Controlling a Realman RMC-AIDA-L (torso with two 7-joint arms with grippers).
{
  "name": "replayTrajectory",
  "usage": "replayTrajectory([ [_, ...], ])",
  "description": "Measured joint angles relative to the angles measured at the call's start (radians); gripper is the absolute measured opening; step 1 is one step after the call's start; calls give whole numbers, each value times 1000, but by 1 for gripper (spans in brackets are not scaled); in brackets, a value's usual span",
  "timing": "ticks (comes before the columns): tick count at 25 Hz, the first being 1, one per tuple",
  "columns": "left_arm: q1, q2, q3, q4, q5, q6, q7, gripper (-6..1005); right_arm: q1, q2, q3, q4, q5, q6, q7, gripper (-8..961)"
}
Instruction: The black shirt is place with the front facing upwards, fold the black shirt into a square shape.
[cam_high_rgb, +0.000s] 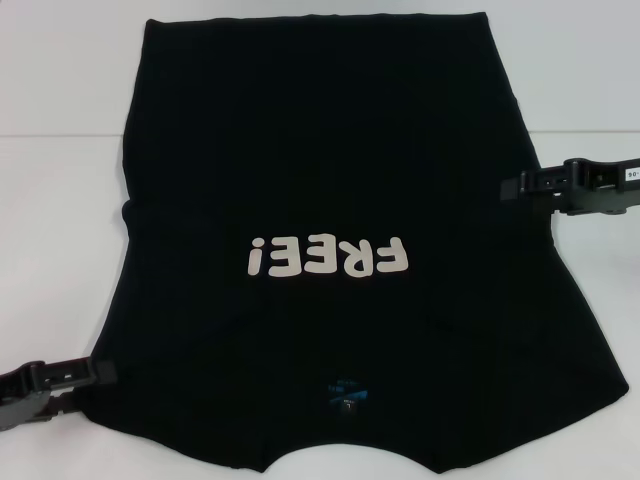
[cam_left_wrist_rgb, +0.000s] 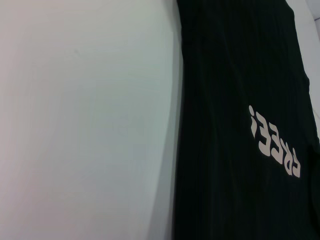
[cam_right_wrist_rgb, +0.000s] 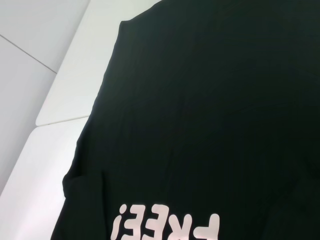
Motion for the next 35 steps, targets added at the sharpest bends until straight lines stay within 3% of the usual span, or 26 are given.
replayTrajectory([
  [16,-37,-4,14,1,9,-50,-39,765,-22,-9,1,0,52,-19,-14,734],
  [26,-36,0,15,6,11,-37,-31,502,-33,-16,3,-1,52,-27,-15,734],
  [35,-53,9,10,1,-1,-6,12,127,-52,-20,7,0,52,-36,-36,735],
])
